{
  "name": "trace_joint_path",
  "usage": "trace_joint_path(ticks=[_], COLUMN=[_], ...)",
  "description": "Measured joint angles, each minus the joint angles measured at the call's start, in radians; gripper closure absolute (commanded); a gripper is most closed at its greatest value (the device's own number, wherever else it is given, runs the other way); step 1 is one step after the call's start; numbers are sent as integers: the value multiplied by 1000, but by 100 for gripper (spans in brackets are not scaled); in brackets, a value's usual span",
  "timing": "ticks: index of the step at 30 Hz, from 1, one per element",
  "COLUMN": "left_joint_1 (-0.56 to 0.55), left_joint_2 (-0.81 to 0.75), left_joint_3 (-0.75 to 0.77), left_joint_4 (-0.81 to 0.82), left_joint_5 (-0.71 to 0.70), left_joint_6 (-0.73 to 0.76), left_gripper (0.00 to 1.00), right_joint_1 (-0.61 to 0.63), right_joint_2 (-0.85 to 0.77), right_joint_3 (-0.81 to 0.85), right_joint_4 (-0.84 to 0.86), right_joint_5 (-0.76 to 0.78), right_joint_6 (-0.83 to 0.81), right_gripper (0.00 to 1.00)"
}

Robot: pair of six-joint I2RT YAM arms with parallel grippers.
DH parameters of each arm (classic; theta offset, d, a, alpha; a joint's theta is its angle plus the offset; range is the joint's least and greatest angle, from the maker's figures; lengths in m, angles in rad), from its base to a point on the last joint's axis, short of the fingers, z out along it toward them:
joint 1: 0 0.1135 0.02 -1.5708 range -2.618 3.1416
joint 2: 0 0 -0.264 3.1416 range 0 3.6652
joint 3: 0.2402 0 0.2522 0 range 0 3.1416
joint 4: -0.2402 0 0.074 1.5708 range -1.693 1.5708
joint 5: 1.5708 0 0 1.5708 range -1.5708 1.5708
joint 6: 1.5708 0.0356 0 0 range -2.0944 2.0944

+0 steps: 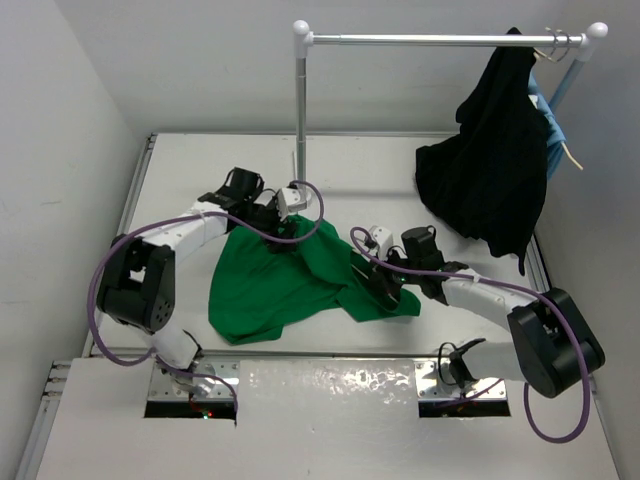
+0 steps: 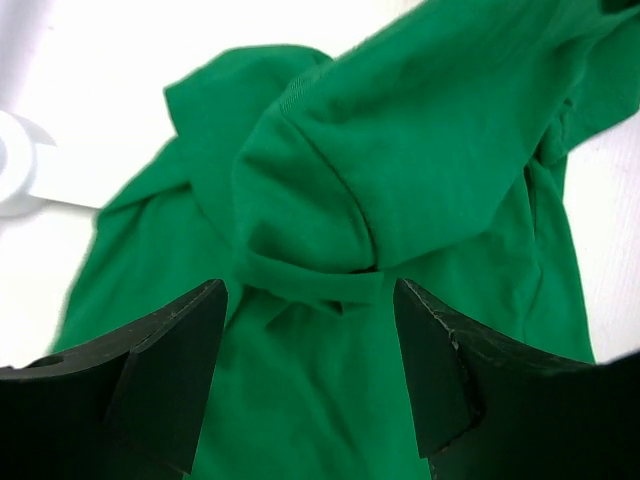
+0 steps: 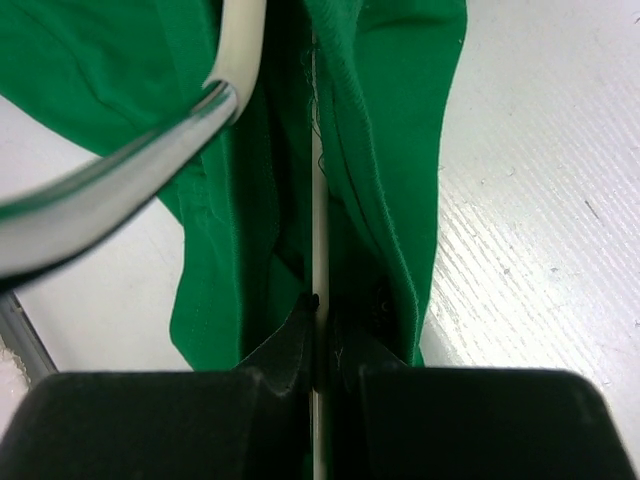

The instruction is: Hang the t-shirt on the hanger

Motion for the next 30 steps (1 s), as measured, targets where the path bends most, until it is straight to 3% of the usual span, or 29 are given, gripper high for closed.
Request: trace_joint_path(ticks=[5, 6, 8, 9, 11, 17, 25, 30], left_joint_1=[-5, -5, -5, -5, -5, 21, 165, 168], left_joint_2=[40, 45, 50, 51, 53, 54, 58, 58], left_joint_3=[-47, -50, -52, -52, -52, -50, 52, 60], left_joint_4=[79, 88, 108, 122, 143, 172, 134, 129], left_joint_5=[4, 4, 1, -2, -10, -49, -92, -144], left_joint_6=[-53, -61, -74, -77, -91, -123, -118, -117], left_gripper=[42, 56, 72, 89, 100, 100, 100, 100], right_joint_1=[0, 0, 0, 0, 0, 0, -1, -1], right_joint_2=[-5, -5, -5, -5, -5, -16, -40, -42], right_joint_3=[0, 0, 0, 0, 0, 0, 0, 0], right_joint_4=[-2, -2, -2, -2, -2, -3, -2, -10], right_joint_5=[8, 9, 12, 13, 13, 15, 13, 13], right_joint_6=[0, 0, 0, 0, 0, 0, -4, -5], right_gripper=[100, 100, 100, 100, 100, 100, 100, 100])
